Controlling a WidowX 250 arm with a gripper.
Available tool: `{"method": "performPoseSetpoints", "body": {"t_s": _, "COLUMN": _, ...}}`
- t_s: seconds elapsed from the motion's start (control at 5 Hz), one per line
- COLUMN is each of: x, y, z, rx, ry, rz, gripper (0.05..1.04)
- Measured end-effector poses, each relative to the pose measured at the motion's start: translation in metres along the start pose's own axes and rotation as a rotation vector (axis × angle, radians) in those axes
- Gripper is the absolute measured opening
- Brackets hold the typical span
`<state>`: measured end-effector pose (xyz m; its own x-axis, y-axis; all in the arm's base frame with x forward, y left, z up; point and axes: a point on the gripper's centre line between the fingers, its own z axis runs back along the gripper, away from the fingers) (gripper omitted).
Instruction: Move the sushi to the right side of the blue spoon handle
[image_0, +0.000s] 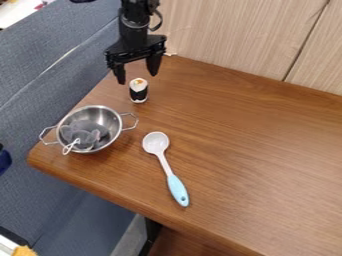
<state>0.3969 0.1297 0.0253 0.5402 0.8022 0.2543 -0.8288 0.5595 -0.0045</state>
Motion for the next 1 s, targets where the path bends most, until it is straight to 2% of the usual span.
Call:
{"method": "performPoseSetpoints", "body": {"t_s": 0.4, "x": -0.005, "y": 0.000, "z": -0.032, "rx": 0.011, "ry": 0.057, "rz": 0.018, "gripper": 1.000}}
{"method": "performPoseSetpoints", "body": {"t_s": 0.6, "x": -0.013, "y": -0.002, "z": -0.042, "rx": 0.007, "ry": 0.072, "rz": 0.019, "gripper": 0.949}}
{"method": "performPoseSetpoints", "body": {"t_s": 0.8, "x": -0.017, "y": -0.006, "z": -0.041, "rx": 0.022, "ry": 0.052, "rz": -0.004, "gripper": 0.690}}
{"method": "performPoseSetpoints", "body": {"t_s": 1.0, "x": -0.023, "y": -0.007, "z": -0.044, "rx": 0.023, "ry": 0.051, "rz": 0.000, "gripper": 0.562}}
